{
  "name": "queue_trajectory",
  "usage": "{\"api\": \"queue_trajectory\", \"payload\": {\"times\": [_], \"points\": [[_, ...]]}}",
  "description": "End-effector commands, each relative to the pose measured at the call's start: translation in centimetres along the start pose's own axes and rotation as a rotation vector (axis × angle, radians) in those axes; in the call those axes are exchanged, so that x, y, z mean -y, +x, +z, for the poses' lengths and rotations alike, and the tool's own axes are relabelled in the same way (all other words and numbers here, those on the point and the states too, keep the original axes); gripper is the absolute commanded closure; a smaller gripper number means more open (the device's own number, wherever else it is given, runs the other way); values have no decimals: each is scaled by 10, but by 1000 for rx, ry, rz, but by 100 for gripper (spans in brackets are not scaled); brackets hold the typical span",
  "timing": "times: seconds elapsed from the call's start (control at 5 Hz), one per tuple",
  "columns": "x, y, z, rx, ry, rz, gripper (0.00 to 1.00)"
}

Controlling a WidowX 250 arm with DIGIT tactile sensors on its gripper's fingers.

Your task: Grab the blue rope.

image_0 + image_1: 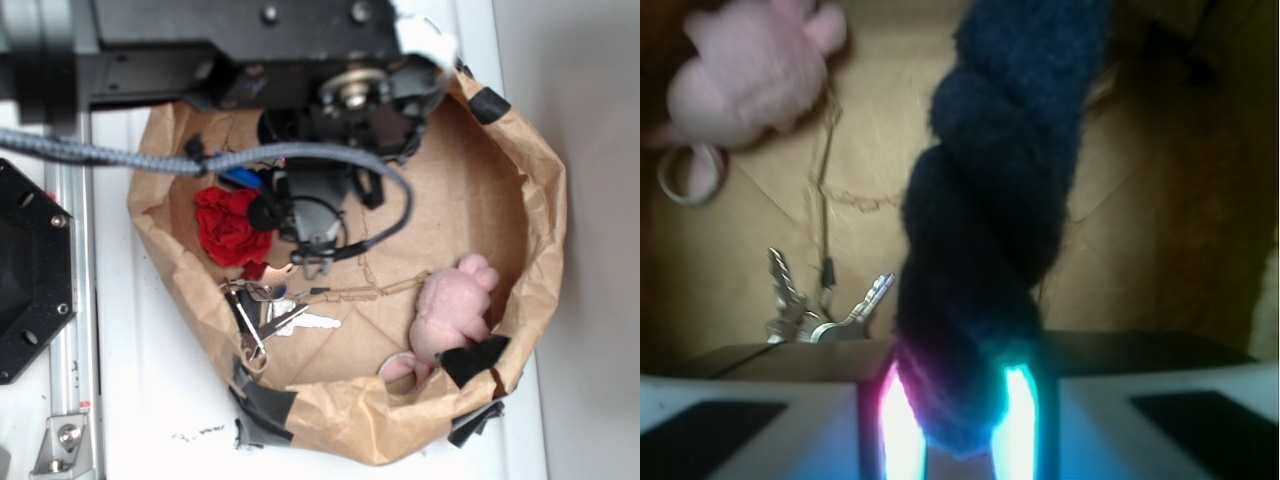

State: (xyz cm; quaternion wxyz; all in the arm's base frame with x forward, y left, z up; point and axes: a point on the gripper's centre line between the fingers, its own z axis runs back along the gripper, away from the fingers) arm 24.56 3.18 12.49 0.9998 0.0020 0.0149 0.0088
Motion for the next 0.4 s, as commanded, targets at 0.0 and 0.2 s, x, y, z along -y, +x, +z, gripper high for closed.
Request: {"api": "queue_trajectory", "payload": {"times": [0.0, 0.2], "points": [[22, 11, 36, 94, 36, -27, 100], [24, 11, 35, 94, 103, -16, 100]]}}
